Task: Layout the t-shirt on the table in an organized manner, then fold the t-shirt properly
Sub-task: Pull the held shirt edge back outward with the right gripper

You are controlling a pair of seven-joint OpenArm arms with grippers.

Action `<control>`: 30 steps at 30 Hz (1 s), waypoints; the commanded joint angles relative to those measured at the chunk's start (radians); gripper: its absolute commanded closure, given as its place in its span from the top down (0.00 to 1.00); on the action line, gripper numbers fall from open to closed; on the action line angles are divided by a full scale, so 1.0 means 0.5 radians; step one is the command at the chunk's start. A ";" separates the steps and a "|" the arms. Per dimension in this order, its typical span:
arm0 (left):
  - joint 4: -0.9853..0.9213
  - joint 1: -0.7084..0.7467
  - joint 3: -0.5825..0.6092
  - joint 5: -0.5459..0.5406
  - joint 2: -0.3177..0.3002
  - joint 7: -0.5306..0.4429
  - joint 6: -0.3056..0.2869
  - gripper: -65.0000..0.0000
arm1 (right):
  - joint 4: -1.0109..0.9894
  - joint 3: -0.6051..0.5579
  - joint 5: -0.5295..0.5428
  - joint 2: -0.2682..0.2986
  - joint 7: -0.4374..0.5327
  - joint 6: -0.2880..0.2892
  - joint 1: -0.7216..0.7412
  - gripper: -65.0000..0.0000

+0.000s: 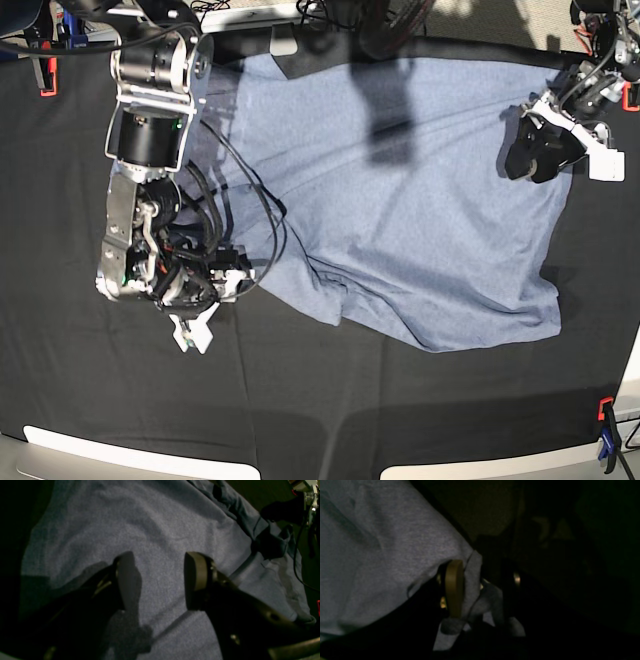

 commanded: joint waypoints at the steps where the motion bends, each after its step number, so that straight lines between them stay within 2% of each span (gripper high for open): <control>1: 0.027 -0.005 -0.009 -0.040 -0.023 -0.053 -0.019 0.45 | 0.035 -0.001 0.057 -0.006 0.043 0.000 0.044 0.37; 3: 0.027 -0.005 -0.009 -0.040 -0.023 -0.053 -0.019 0.45 | 0.035 -0.002 0.122 -0.016 0.047 0.001 0.024 0.37; 9: 0.027 -0.005 -0.009 -0.040 -0.024 -0.053 -0.019 0.45 | 0.035 -0.002 0.127 -0.068 0.060 0.004 0.011 0.35; 11: 0.027 -0.005 -0.009 -0.040 -0.024 -0.053 -0.019 0.45 | 0.035 -0.002 0.120 -0.081 0.063 0.004 0.011 0.25; 14: 0.027 -0.005 -0.009 -0.040 -0.023 -0.053 -0.019 0.45 | 0.035 -0.001 0.105 -0.094 0.135 0.005 0.011 0.02; 17: 0.027 -0.005 -0.009 -0.040 -0.024 -0.053 -0.019 0.45 | 0.035 -0.001 0.072 -0.099 0.317 0.005 0.017 0.00; 21: 0.027 -0.005 -0.009 -0.040 -0.024 -0.052 -0.019 0.45 | 0.035 -0.003 -0.235 -0.092 0.642 0.005 0.095 0.00; 23: 0.027 -0.005 -0.009 -0.040 -0.024 -0.053 -0.019 0.45 | 0.035 -0.031 -0.271 -0.067 0.761 0.004 0.155 0.00; 27: 0.027 -0.005 -0.009 -0.040 -0.023 -0.052 -0.019 0.45 | 0.035 -0.188 -0.439 -0.002 1.080 0.002 0.263 0.00; 30: 0.027 -0.005 -0.009 -0.040 -0.023 -0.052 -0.019 0.45 | 0.033 -0.335 -0.587 0.040 1.188 -0.001 0.325 0.00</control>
